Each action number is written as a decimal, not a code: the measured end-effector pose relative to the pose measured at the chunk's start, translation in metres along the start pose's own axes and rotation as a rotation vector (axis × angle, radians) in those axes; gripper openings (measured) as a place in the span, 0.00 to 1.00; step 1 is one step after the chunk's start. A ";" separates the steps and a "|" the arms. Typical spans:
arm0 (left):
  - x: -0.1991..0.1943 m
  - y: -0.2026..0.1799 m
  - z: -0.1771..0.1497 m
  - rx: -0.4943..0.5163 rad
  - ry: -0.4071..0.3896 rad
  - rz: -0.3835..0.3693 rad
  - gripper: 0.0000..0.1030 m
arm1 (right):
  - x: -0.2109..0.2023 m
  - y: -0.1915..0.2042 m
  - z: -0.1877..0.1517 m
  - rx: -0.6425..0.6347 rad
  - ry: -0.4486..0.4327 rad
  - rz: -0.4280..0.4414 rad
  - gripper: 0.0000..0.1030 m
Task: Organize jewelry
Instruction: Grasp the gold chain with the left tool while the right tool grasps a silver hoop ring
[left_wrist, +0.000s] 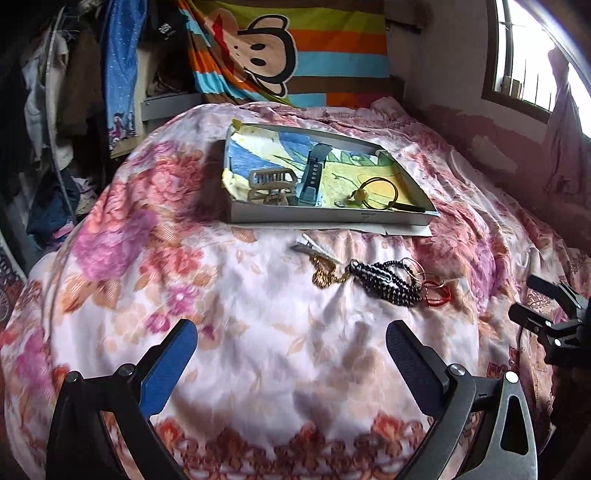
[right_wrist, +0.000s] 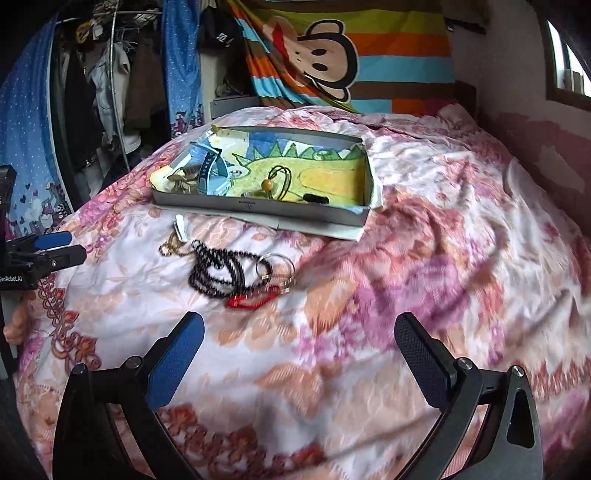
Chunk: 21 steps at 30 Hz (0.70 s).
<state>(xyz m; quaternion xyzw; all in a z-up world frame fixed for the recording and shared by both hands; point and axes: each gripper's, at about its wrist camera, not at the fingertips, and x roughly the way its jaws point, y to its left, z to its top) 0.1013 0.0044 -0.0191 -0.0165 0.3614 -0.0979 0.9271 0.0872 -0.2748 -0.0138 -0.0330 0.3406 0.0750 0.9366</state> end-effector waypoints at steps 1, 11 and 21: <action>0.003 0.000 0.002 0.006 0.005 -0.005 1.00 | 0.005 -0.001 0.004 -0.006 -0.002 0.008 0.98; 0.040 0.002 0.023 0.019 0.045 -0.095 0.78 | 0.051 0.000 0.026 -0.043 0.013 0.128 0.94; 0.086 -0.003 0.040 0.011 0.112 -0.200 0.51 | 0.090 0.004 0.041 -0.081 0.059 0.182 0.61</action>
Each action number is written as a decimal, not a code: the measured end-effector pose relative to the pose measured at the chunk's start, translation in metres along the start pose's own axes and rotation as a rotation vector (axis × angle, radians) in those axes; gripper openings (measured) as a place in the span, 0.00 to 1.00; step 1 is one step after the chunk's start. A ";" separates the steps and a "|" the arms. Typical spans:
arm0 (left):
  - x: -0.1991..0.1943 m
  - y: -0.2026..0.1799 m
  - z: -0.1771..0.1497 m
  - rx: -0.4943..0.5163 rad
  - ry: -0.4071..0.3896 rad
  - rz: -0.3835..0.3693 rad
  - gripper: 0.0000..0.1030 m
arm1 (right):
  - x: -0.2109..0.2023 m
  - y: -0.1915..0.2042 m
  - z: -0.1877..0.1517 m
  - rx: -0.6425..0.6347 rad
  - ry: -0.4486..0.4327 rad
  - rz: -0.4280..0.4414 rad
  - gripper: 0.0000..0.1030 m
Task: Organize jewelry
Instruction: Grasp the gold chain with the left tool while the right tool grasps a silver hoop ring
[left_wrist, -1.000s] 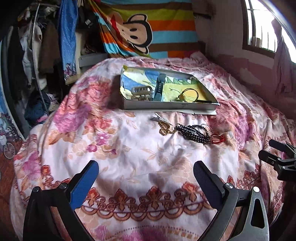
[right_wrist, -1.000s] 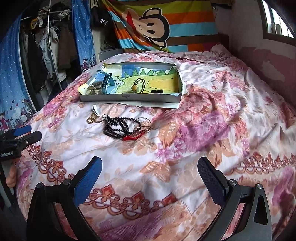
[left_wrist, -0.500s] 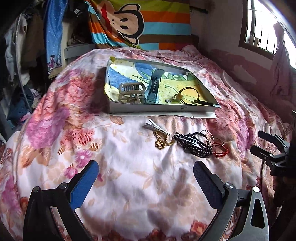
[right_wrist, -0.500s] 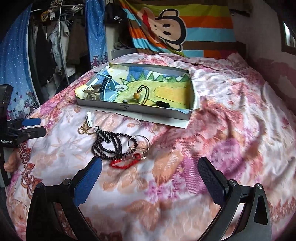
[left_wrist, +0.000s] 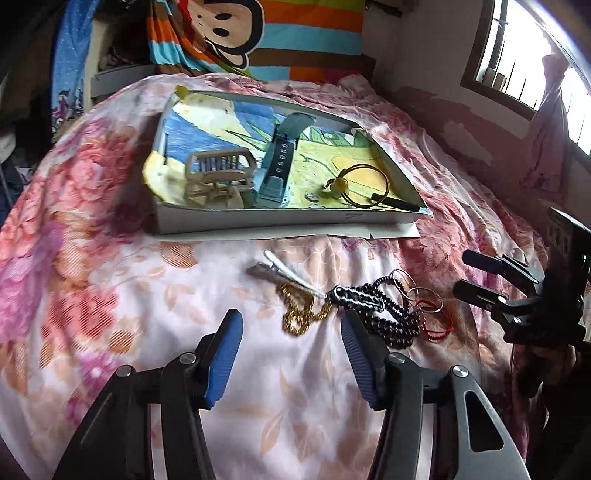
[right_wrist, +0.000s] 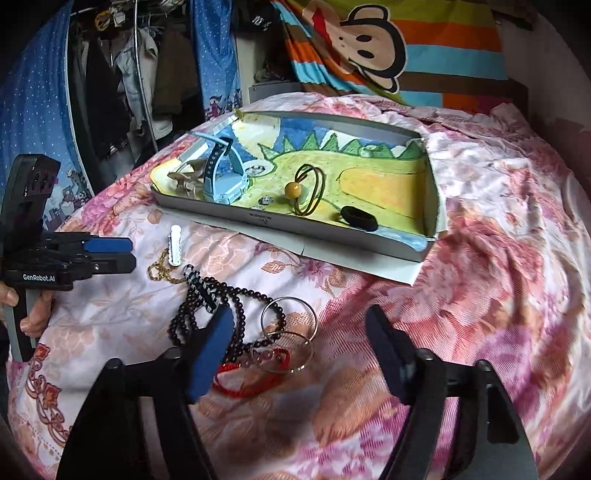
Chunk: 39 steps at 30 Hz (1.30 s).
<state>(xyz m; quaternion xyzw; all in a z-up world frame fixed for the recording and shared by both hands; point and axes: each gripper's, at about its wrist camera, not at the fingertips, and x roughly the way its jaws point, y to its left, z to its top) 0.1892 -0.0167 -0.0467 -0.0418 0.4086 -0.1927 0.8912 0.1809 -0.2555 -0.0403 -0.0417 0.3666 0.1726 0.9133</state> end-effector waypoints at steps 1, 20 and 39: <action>0.005 -0.001 0.001 0.004 0.011 -0.004 0.49 | 0.003 0.000 0.001 -0.005 0.010 0.006 0.59; 0.039 -0.013 0.000 0.099 0.096 0.021 0.35 | 0.041 0.011 -0.011 -0.068 0.187 0.047 0.55; 0.032 -0.023 -0.003 0.136 0.061 0.101 0.16 | 0.032 0.011 -0.013 -0.022 0.162 0.042 0.38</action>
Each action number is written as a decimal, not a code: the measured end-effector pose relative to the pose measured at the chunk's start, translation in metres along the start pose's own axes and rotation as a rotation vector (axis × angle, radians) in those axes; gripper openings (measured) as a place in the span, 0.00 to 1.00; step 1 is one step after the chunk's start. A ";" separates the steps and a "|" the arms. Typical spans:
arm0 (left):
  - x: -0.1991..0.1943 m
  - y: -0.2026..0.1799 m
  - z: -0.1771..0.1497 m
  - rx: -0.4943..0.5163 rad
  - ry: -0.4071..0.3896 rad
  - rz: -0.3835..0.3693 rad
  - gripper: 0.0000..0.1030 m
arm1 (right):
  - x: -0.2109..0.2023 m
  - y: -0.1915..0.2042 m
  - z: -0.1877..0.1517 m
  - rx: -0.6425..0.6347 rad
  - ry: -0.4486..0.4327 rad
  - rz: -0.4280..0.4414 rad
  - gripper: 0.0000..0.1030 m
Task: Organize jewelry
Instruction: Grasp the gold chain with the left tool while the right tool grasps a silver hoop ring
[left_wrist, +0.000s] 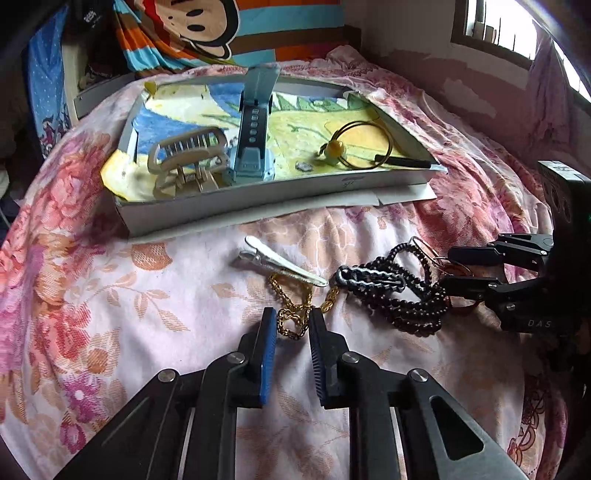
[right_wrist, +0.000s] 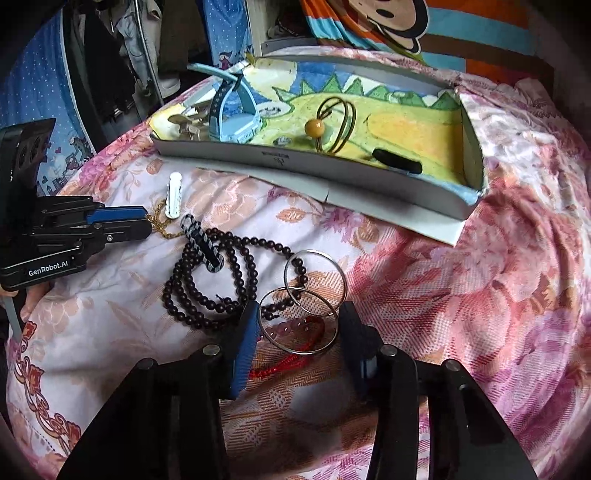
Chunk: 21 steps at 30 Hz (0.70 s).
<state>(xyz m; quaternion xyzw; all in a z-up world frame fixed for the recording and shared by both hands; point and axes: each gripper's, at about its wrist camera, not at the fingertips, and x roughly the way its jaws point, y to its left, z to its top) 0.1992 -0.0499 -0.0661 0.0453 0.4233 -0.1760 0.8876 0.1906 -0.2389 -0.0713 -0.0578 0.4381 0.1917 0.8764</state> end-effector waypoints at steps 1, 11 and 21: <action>-0.003 -0.001 0.000 0.005 -0.011 0.004 0.16 | -0.002 0.001 0.001 -0.005 -0.009 -0.005 0.38; -0.023 0.000 0.004 -0.004 -0.116 0.030 0.16 | -0.025 0.003 0.008 -0.021 -0.103 -0.013 0.38; -0.043 0.004 0.009 -0.034 -0.191 0.017 0.16 | -0.043 0.003 0.013 -0.017 -0.173 0.003 0.38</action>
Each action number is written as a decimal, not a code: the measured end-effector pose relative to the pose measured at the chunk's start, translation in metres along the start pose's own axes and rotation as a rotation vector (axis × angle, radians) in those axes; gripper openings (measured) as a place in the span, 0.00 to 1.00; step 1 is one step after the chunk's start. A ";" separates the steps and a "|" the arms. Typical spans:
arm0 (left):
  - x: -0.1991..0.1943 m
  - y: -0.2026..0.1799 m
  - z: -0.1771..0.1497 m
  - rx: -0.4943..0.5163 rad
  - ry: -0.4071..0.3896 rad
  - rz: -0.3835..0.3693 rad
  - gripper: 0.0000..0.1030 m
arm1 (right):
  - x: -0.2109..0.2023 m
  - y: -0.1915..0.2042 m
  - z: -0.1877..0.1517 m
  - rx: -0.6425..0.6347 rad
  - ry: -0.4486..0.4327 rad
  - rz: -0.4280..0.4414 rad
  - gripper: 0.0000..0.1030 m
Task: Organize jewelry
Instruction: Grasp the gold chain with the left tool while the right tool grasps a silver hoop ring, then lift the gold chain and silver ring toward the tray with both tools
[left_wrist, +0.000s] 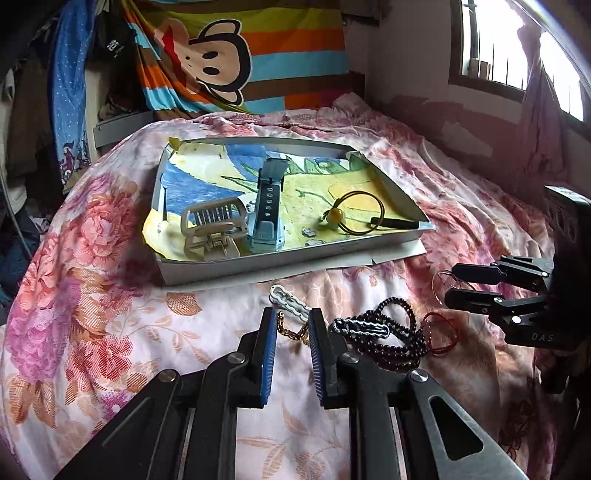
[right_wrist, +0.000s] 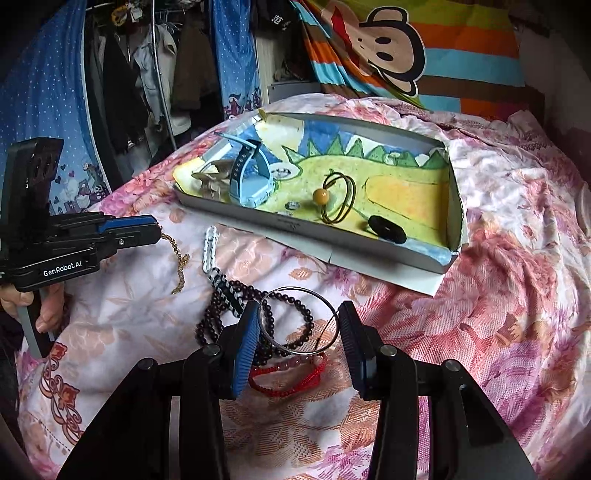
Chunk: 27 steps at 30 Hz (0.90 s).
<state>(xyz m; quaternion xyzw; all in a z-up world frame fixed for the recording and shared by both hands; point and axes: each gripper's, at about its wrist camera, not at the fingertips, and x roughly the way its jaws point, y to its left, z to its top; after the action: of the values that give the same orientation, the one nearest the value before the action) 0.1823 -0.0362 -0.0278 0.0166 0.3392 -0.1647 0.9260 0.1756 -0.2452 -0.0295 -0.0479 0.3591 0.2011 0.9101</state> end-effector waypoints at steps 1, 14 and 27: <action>-0.001 0.001 0.001 -0.004 -0.004 -0.002 0.16 | -0.001 0.001 0.001 -0.001 -0.005 0.000 0.38; -0.034 0.005 0.022 -0.050 -0.112 -0.047 0.16 | -0.016 -0.002 0.016 0.007 -0.079 0.002 0.38; -0.015 0.034 0.077 -0.110 -0.208 0.006 0.16 | 0.022 -0.008 0.092 0.016 -0.173 0.018 0.38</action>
<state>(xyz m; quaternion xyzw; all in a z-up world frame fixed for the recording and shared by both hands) 0.2302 -0.0109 0.0388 -0.0503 0.2499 -0.1442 0.9562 0.2515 -0.2235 0.0227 -0.0199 0.2813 0.2098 0.9362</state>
